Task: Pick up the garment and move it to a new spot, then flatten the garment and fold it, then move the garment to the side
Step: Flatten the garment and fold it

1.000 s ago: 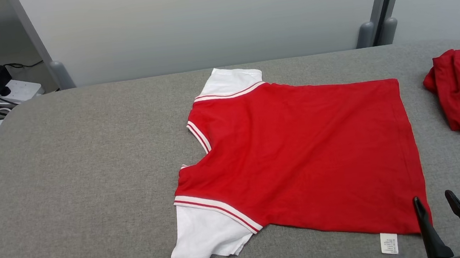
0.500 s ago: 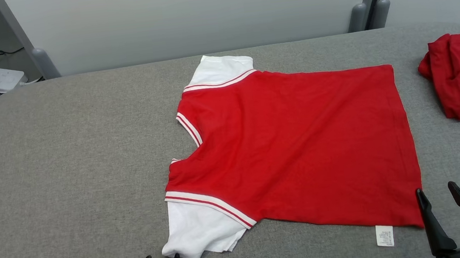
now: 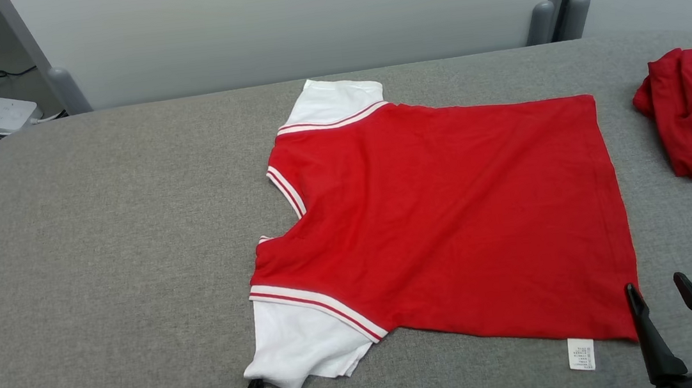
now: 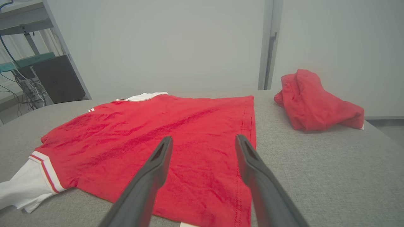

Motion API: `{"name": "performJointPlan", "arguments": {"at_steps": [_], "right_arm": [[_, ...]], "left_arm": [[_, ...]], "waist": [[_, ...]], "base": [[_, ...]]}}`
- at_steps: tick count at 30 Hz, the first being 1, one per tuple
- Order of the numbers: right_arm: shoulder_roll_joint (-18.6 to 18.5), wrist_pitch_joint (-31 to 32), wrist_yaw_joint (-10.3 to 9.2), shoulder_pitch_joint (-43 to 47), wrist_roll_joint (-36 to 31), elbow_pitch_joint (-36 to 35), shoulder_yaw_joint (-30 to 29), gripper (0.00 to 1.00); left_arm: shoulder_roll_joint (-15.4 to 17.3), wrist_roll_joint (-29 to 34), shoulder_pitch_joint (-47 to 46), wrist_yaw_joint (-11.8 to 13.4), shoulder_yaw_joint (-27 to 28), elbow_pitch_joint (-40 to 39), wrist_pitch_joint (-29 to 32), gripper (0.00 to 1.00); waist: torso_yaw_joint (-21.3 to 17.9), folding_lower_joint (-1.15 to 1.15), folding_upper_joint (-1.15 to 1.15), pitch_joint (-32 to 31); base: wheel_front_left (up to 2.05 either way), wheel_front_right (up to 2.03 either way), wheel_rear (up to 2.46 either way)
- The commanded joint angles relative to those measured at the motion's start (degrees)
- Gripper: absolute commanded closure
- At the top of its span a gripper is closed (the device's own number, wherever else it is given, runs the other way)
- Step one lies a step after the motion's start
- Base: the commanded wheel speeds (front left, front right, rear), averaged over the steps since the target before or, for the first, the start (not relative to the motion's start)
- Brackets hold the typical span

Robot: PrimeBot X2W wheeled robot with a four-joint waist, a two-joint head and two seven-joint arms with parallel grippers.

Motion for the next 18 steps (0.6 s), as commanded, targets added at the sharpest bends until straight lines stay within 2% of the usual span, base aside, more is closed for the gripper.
{"name": "performJointPlan", "arguments": {"at_steps": [1,5,6,7,8,16,17,18], "right_arm": [[-1.72,-0.75,-0.16,-2.15,0.39,-1.17,1.41,0.0],[-1.58,-0.75,-0.16,-2.43,0.53,-0.78,1.62,0.0],[-1.53,-0.75,-0.16,-2.55,0.56,-0.74,1.7,0.0],[-1.49,-0.75,-0.16,-2.66,0.57,-0.71,1.78,0.0],[-1.47,-0.75,-0.16,-2.78,0.58,-0.66,1.87,0.0],[-1.88,-0.75,-0.16,-3.22,0.91,-0.26,2.35,0.0],[-1.97,-0.75,-0.16,-3.28,0.94,-0.27,2.32,0.0],[-2.05,-0.75,-0.16,-3.34,0.98,-0.26,2.33,0.0]], "left_arm": [[0.32,0.32,-2.72,-0.23,1.63,-1.62,-0.36,1.0],[0.32,0.97,-2.49,-0.17,2.26,-1.68,-0.36,1.0],[0.32,0.96,-2.53,-0.26,2.42,-1.67,-0.36,0.82],[0.32,1.0,-2.59,-0.28,2.57,-1.64,-0.36,0.26],[0.32,1.14,-2.66,-0.22,2.67,-1.54,-0.36,0.0],[0.32,1.41,-3.95,-0.27,2.02,-0.91,-0.36,0.0],[0.32,1.34,-4.12,-0.34,1.75,-0.83,-0.36,0.13],[0.32,1.26,-4.28,-0.38,1.55,-0.83,-0.36,0.57]], "waist": [[0.14,0.0,0.0,0.07],[0.25,0.0,0.0,0.33],[0.24,0.0,0.0,0.42],[0.22,0.0,0.0,0.5],[0.16,0.0,0.0,0.56],[-0.5,0.0,0.0,0.66],[-0.63,0.0,0.0,0.63],[-0.78,0.0,0.0,0.61]], "base": [[0.0,0.0,0.0],[0.0,0.0,0.0],[0.0,0.0,0.0],[0.0,0.0,0.0],[0.0,0.0,0.0],[0.0,0.0,0.0],[0.0,0.0,0.0],[0.0,0.0,0.0]]}}
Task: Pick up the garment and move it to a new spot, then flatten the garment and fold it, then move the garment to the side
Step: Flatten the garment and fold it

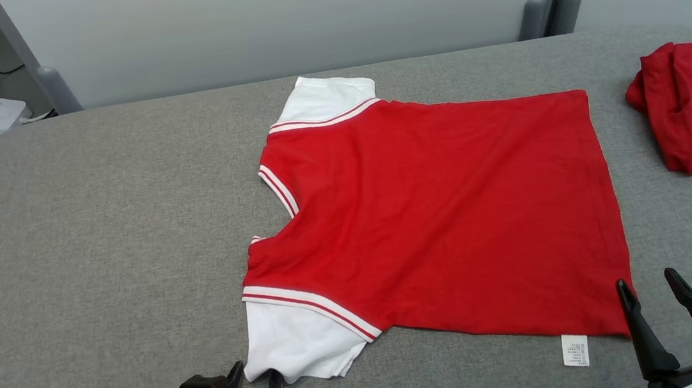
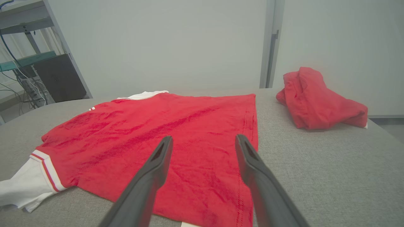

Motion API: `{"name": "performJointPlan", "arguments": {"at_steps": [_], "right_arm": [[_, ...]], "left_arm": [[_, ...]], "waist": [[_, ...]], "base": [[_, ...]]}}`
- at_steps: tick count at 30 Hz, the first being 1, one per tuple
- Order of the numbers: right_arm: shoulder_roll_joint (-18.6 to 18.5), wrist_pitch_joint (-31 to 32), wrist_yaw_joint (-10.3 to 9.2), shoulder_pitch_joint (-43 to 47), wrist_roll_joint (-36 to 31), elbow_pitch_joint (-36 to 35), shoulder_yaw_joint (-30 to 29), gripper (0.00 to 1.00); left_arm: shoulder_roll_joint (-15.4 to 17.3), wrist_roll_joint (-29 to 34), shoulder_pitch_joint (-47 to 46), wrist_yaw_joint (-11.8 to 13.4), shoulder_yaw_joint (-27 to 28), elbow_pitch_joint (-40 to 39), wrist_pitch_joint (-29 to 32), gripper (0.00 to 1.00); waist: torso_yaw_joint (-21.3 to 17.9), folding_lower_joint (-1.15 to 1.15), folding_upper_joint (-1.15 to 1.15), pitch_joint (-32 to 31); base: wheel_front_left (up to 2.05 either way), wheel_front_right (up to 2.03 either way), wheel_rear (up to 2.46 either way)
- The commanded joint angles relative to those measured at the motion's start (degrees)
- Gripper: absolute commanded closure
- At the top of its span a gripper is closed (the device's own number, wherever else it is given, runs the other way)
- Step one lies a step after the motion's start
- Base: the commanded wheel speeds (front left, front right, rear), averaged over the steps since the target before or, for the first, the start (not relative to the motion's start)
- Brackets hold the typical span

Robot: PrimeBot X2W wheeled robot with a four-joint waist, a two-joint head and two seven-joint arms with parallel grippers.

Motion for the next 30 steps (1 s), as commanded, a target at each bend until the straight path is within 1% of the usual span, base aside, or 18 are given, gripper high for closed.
{"name": "performJointPlan", "arguments": {"at_steps": [1,2,8,11,15,20,25,30], "right_arm": [[-1.8,-0.75,-0.16,-2.21,0.62,-0.99,0.99,0.0],[-1.88,-0.75,-0.16,-2.23,0.66,-0.96,0.97,0.0],[-2.02,-0.75,-0.16,-1.8,1.01,-0.53,0.66,0.0],[-1.96,-0.75,-0.16,-1.46,1.79,0.86,1.2,0.0],[-2.62,-0.75,-0.16,-1.38,3.51,6.95,3.62,0.0],[-2.71,-0.75,-0.16,-4.08,6.45,14.73,5.92,0.0],[-2.97,-0.75,-0.16,-8.18,8.3,23.19,6.49,0.0],[-2.83,-0.75,-0.16,-12.52,9.2,30.55,6.57,0.0]], "left_arm": [[0.33,0.12,-2.29,-0.49,1.34,-0.75,-0.36,0.97],[0.33,0.24,-2.37,-0.64,1.02,-0.83,-0.36,1.0],[0.33,-0.54,-2.23,-1.23,-0.06,-0.07,-0.36,1.0],[0.38,-0.1,-1.85,-1.42,0.03,0.02,-0.36,1.0],[1.5,1.44,-1.14,-1.99,-0.66,-0.6,-0.36,1.0],[3.62,3.12,-0.19,-2.17,-1.29,-3.22,-0.36,1.0],[4.68,4.07,-0.01,-2.16,-2.03,-6.01,-0.36,1.0],[4.95,4.5,-0.63,-2.22,-3.03,-8.04,-0.07,1.0]], "waist": [[-0.17,0.0,0.0,-0.05],[-0.29,0.0,0.0,-0.1],[-0.49,0.0,0.0,-0.24],[-0.29,0.0,0.0,0.18],[0.3,0.0,0.0,0.98],[1.02,0.0,0.0,2.0],[1.74,0.0,0.0,3.18],[2.66,0.0,0.0,4.13]], "base": [[0.0,0.0,0.0],[0.0,0.0,0.0],[0.0,0.0,0.0],[0.0,0.0,0.0],[0.0,0.0,0.0],[0.0,0.0,0.0],[0.0,0.0,0.0],[0.0,0.0,0.0]]}}
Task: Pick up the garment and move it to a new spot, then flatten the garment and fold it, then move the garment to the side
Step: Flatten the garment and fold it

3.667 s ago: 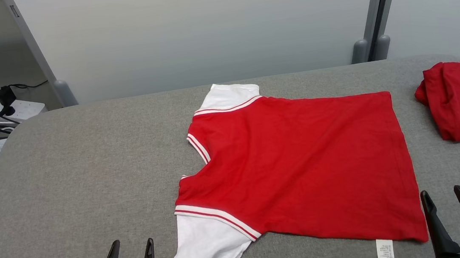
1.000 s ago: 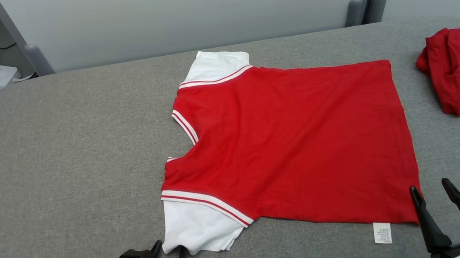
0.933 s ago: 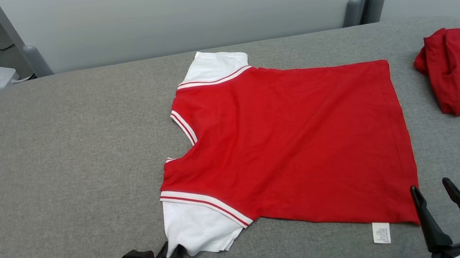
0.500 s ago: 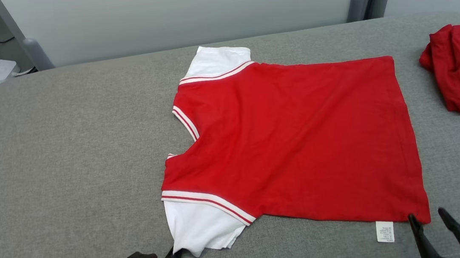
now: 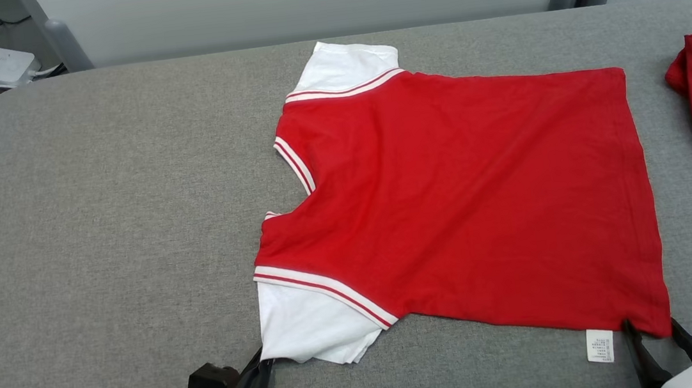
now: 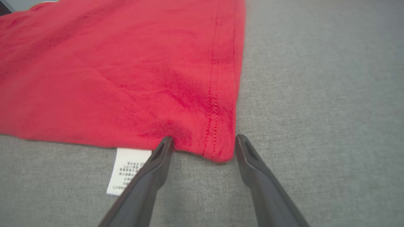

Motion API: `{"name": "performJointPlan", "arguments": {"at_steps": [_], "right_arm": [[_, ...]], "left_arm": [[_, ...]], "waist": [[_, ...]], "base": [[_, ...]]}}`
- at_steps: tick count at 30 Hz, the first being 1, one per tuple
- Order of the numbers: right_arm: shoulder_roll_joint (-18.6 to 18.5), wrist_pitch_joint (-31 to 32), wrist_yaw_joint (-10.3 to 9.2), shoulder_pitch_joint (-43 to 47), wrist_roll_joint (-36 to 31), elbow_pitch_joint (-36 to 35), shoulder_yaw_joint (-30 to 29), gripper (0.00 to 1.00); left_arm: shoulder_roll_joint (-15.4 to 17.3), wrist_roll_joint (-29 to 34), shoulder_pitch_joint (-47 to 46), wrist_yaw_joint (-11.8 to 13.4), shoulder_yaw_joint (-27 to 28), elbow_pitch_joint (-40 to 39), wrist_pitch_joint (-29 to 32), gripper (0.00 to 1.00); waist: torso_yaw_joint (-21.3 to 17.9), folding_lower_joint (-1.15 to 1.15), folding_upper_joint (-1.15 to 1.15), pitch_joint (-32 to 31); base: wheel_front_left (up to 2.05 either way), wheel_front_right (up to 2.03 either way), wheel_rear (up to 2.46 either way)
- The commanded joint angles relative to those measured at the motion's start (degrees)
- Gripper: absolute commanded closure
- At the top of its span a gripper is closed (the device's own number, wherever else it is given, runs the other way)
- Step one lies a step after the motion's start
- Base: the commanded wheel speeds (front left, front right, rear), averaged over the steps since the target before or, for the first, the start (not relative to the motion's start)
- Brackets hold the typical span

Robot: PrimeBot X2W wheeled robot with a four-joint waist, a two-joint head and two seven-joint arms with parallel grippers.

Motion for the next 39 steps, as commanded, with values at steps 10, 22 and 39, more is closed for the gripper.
{"name": "performJointPlan", "arguments": {"at_steps": [10,22,39], "right_arm": [[-1.57,-0.77,-0.16,-4.66,2.21,4.17,2.93,1.0],[-6.74,-0.77,-0.16,0.1,-0.52,-4.72,-1.37,1.0],[-15.44,3.21,-0.16,8.6,7.02,-11.5,3.6,1.0]], "left_arm": [[1.68,0.62,-0.7,-0.43,0.02,-5.45,1.51,1.0],[7.76,-1.69,5.33,-1.9,-4.05,-21.19,14.05,1.0],[16.91,-6.45,19.93,1.34,-3.83,-52.04,35.34,1.0]], "waist": [[1.14,0.0,0.0,0.41],[0.17,0.0,0.0,0.13],[2.84,0.0,0.0,0.24]], "base": [[0.0,0.0,0.0],[0.0,0.0,0.0],[0.0,0.0,0.0]]}}
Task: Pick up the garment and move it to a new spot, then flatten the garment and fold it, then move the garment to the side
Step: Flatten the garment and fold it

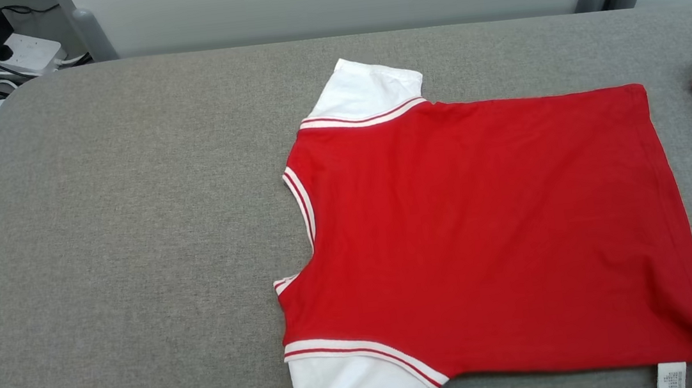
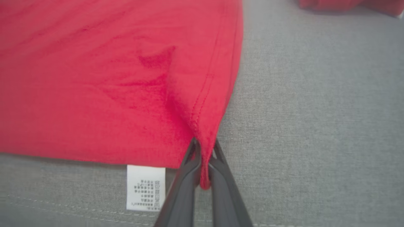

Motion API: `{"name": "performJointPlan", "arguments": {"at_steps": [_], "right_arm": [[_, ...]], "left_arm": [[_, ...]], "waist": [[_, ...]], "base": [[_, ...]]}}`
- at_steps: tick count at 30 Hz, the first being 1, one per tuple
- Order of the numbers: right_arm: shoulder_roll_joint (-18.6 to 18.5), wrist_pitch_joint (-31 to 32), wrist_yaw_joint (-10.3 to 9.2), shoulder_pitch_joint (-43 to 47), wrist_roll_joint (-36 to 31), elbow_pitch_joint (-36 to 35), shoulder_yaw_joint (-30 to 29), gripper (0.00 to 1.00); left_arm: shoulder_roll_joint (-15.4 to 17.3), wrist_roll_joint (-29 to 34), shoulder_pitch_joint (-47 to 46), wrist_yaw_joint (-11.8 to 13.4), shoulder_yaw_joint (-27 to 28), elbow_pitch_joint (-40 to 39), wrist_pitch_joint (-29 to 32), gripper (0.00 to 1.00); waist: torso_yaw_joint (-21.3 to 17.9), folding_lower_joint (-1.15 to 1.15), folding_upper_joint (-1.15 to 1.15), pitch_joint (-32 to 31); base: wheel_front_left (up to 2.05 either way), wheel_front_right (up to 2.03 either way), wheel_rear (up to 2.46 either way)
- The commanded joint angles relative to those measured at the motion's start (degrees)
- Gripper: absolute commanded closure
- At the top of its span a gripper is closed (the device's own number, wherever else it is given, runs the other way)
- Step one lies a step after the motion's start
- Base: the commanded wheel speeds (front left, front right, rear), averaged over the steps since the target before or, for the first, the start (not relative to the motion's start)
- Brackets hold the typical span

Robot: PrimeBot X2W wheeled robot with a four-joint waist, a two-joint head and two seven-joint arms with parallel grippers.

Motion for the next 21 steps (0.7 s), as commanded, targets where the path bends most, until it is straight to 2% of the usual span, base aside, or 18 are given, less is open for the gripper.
{"name": "performJointPlan", "arguments": {"at_steps": [1,6,9,15,21], "right_arm": [[-3.12,0.41,-0.17,1.9,1.01,-2.13,0.46,1.0],[-5.5,2.45,-0.17,6.46,2.17,-6.5,-2.17,1.0],[-5.86,3.8,-0.17,7.56,2.35,-9.66,-4.47,1.0],[-5.36,7.33,-0.17,6.61,2.16,-13.63,-7.22,1.0],[-4.23,12.14,-0.17,2.46,-0.19,-14.19,-9.0,1.0]], "left_arm": [[1.71,-0.72,-0.1,0.95,2.47,-3.75,1.24,1.0],[4.12,-1.22,2.81,2.34,3.79,-10.55,4.03,1.0],[4.24,-1.56,2.14,2.12,4.17,-12.49,3.49,1.0],[3.38,-0.86,-2.33,1.09,3.63,-11.84,2.1,1.0],[0.82,-0.22,-9.23,0.49,3.42,-7.62,-0.79,1.0]], "waist": [[0.05,0.0,0.0,-0.14],[-0.57,0.0,0.0,-0.42],[-1.34,0.0,0.0,-0.41],[-2.03,0.0,0.0,-0.39],[-2.12,0.0,0.0,0.08]], "base": [[0.0,0.0,0.0],[0.0,0.0,0.0],[0.0,0.0,0.0],[0.0,0.0,0.0],[0.0,0.0,0.0]]}}
